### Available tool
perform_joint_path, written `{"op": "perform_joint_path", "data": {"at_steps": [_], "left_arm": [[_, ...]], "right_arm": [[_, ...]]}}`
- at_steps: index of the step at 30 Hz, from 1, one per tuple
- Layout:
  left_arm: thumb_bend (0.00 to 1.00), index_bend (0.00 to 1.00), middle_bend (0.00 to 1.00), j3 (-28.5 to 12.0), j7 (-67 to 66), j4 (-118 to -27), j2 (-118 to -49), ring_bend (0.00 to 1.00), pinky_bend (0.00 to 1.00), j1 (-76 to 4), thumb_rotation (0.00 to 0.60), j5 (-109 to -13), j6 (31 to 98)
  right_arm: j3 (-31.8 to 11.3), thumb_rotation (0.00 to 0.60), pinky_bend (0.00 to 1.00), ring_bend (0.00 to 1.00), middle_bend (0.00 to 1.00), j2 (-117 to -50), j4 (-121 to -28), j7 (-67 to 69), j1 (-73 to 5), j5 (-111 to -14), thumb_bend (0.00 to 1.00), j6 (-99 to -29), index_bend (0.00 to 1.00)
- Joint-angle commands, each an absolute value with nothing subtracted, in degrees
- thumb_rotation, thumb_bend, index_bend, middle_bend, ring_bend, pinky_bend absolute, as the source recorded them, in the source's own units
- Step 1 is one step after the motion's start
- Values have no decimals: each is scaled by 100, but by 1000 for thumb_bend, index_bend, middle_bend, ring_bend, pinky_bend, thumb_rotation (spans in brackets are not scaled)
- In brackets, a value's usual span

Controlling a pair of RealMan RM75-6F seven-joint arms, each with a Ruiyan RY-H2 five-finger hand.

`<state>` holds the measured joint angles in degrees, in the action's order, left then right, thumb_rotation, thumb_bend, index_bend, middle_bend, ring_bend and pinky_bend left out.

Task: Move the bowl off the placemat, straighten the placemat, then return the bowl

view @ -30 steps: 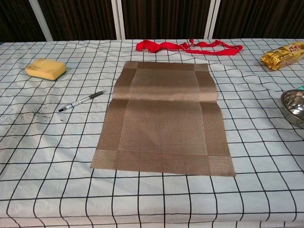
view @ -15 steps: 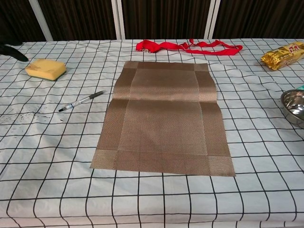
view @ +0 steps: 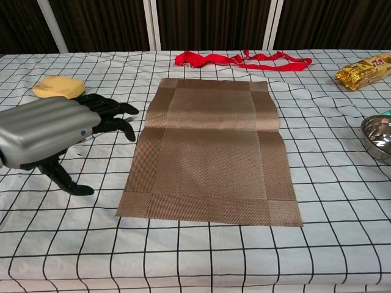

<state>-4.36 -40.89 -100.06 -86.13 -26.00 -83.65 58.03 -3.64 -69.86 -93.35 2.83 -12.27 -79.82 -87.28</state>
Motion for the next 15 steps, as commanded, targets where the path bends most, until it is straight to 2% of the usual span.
{"op": "perform_joint_path", "data": {"at_steps": [1,15], "left_arm": [[88,256,41,-403,-4296,-9924,-8683,0,0,-2833,600,-8153,5452],[88,216,41,-265,-4283,-9470,-8993,0,0,-3141,600,-7948,5201]], "right_arm": [[-391,600,172,16,17,-6980,-9345,294,-1214,-7970,134,-8701,58],[-498,600,172,17,17,-6973,-9392,324,-1173,-7965,134,-8539,60]]}}
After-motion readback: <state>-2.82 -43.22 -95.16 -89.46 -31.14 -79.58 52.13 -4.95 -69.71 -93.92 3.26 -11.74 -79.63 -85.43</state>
